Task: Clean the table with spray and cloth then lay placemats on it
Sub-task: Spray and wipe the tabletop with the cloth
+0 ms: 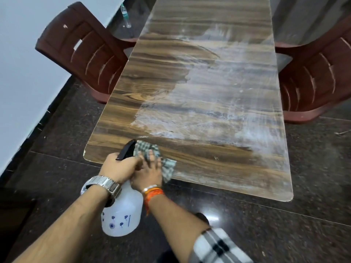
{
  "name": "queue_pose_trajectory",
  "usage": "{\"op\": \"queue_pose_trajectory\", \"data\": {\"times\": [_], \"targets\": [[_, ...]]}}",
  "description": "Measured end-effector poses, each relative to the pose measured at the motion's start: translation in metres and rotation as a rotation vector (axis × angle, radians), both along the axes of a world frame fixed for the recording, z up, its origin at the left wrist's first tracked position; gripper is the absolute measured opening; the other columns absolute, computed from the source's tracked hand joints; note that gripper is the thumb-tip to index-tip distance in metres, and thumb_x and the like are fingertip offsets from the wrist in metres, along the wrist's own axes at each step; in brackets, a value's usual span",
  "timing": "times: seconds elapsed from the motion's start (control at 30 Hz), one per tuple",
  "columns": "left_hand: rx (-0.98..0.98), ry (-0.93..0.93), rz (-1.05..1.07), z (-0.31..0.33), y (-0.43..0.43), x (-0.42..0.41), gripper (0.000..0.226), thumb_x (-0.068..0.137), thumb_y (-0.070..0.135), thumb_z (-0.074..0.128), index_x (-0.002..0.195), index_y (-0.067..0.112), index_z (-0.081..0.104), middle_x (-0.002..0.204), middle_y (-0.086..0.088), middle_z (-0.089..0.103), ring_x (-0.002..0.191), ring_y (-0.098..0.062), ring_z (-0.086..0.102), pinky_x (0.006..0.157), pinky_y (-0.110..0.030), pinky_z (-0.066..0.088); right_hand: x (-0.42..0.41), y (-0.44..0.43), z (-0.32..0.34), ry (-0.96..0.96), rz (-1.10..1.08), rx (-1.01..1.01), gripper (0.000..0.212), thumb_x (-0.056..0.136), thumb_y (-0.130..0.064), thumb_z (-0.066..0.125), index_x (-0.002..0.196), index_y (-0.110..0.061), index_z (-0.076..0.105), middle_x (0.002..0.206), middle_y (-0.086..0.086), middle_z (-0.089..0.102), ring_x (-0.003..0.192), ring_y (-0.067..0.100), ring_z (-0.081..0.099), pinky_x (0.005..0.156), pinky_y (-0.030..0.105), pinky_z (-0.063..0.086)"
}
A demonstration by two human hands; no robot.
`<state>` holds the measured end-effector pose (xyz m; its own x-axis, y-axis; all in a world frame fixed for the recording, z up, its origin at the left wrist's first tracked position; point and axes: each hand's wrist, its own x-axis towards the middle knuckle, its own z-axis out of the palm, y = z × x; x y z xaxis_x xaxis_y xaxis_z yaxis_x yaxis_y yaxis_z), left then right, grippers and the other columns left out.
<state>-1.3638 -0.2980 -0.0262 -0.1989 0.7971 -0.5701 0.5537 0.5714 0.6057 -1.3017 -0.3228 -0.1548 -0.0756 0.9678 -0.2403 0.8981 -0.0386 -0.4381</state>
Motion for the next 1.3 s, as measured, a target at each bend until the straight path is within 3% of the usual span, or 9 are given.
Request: {"op": "queue_pose_trajectory", "data": {"times": [0.1, 0.2, 0.33, 0.47, 0.67, 0.8, 0.97, 1.17, 1.3], "targets": [[0.012, 0.016, 0.031, 0.003, -0.001, -0.011, 0.03, 0.055, 0.02, 0.069, 0.071, -0.004, 0.074, 0.061, -0.021, 0.072, 0.053, -0.026, 0.058, 0.061, -0.037, 0.046, -0.018, 0.023, -0.002, -0.009, 0.185, -0.077, 0.066, 0.093, -0.041, 0.041, 0.151, -0.02, 0.02, 0.16, -0.004, -0.005, 0.143, 0.027, -0.023, 0.114, 0.051, -0.015], [0.0, 0.038, 0.027, -0.001, -0.003, -0.013, 0.022, 0.061, 0.016, 0.07, 0.07, -0.005, 0.073, 0.054, -0.018, 0.067, 0.049, -0.026, 0.057, 0.059, -0.037, 0.046, -0.001, 0.019, -0.014, -0.05, 0.218, 0.01, 0.061, 0.092, -0.039, 0.044, 0.149, -0.032, 0.025, 0.16, -0.008, -0.002, 0.144, 0.024, -0.019, 0.112, 0.047, -0.017], [-0.064, 0.021, -0.038, -0.009, -0.01, 0.0, 0.037, 0.057, 0.024, 0.072, 0.076, -0.007, 0.073, 0.069, -0.026, 0.073, 0.047, -0.026, 0.057, 0.058, -0.037, 0.046, 0.072, -0.037, -0.022, -0.106, 0.027, 0.064, 0.061, 0.089, -0.028, 0.039, 0.147, -0.041, 0.024, 0.159, -0.006, 0.012, 0.147, 0.026, -0.005, 0.115, 0.047, -0.012], [-0.106, 0.003, -0.108, -0.006, -0.01, 0.025, 0.029, 0.065, 0.022, 0.073, 0.074, -0.006, 0.073, 0.065, -0.025, 0.07, 0.049, -0.026, 0.056, 0.059, -0.035, 0.047, 0.171, -0.111, -0.028, -0.176, -0.113, 0.07, 0.068, 0.073, -0.03, 0.045, 0.141, -0.038, 0.04, 0.147, -0.002, 0.044, 0.141, 0.029, 0.027, 0.113, 0.05, 0.014], [-0.093, 0.027, -0.233, -0.003, -0.013, 0.058, 0.022, 0.068, 0.024, 0.074, 0.07, 0.003, 0.071, 0.059, -0.019, 0.067, 0.048, -0.025, 0.057, 0.057, -0.032, 0.046, 0.279, -0.185, -0.026, -0.227, -0.333, 0.059, 0.065, 0.07, -0.027, 0.039, 0.135, -0.031, 0.04, 0.139, 0.007, 0.052, 0.135, 0.034, 0.031, 0.106, 0.055, 0.031], [-0.089, 0.001, -0.256, -0.001, -0.013, 0.073, 0.021, 0.072, 0.023, 0.074, 0.061, 0.006, 0.069, 0.058, -0.018, 0.065, 0.046, -0.025, 0.056, 0.054, -0.03, 0.045, 0.33, -0.218, -0.029, -0.294, -0.403, 0.072, 0.067, 0.067, -0.026, 0.034, 0.129, -0.018, 0.057, 0.138, 0.013, 0.052, 0.135, 0.04, 0.031, 0.104, 0.057, 0.034], [-0.085, -0.005, -0.244, -0.004, -0.004, 0.079, 0.025, 0.062, 0.031, 0.073, 0.056, 0.007, 0.069, 0.059, -0.019, 0.068, 0.045, -0.026, 0.058, 0.058, -0.034, 0.049, 0.312, -0.194, -0.017, -0.199, -0.567, 0.078, 0.066, 0.065, -0.023, 0.039, 0.127, -0.021, 0.062, 0.129, 0.012, 0.06, 0.126, 0.042, 0.041, 0.101, 0.06, 0.038], [-0.094, -0.008, -0.187, -0.01, 0.007, 0.081, 0.026, 0.07, 0.028, 0.072, 0.056, 0.007, 0.065, 0.054, -0.012, 0.065, 0.046, -0.026, 0.058, 0.057, -0.032, 0.048, 0.203, -0.093, -0.007, -0.061, -0.013, 0.073, 0.06, 0.073, -0.032, 0.041, 0.132, -0.04, 0.052, 0.139, -0.006, 0.052, 0.137, 0.032, 0.033, 0.11, 0.051, 0.032], [-0.069, -0.02, -0.062, -0.013, 0.021, 0.07, 0.019, 0.077, 0.024, 0.071, 0.076, 0.006, 0.065, 0.056, -0.006, 0.058, 0.049, -0.024, 0.05, 0.053, -0.027, 0.037, 0.144, -0.025, 0.0, -0.045, 0.407, 0.046, 0.056, 0.092, -0.034, 0.042, 0.145, -0.041, 0.028, 0.158, -0.008, 0.02, 0.146, 0.028, -0.005, 0.114, 0.052, -0.011]]}}
